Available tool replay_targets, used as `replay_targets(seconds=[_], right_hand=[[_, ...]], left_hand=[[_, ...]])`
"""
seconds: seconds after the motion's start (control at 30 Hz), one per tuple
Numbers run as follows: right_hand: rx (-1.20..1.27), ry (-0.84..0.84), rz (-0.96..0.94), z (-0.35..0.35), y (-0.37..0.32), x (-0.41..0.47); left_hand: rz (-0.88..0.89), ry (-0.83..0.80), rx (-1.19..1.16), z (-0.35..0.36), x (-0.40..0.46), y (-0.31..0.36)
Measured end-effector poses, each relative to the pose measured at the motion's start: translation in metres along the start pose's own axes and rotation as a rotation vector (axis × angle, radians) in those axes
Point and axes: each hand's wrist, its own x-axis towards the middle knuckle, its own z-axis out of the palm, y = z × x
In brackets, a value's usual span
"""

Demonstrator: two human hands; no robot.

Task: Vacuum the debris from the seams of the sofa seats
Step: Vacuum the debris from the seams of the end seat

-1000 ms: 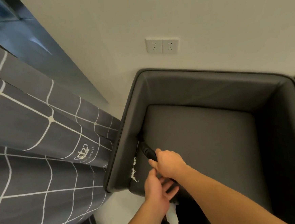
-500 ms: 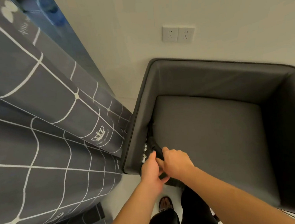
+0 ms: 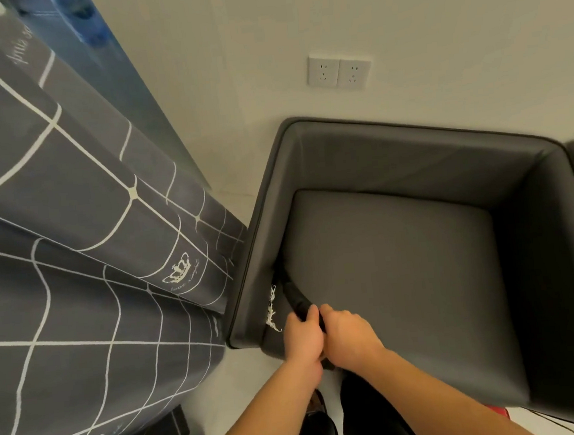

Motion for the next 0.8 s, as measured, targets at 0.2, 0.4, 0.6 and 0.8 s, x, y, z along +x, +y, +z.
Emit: replay_targets(seconds=[0.2,0.4,0.6,0.8], right_hand=[[0.078,0.015,0.054,-0.014,0.0,0.046],[0.06,0.024,0.059,-0.013,-0.002,0.02],[-0.308,-0.03,-0.104,0.025,-0.023,-0.018],[-0.583,-0.148,-0.193,0.072,-0.05,0.001]], left_hand=[[-0.002,0.002,-0.056,0.016,0.029,0.033],[-0.02,-0.044,-0.105,0.014,0.017,0.023],[-0.119,-0.003,-0.159,-0.029,-0.006,-0.023],[-0.233,0.095,-0.081,-0.073,0.008,-0.042]])
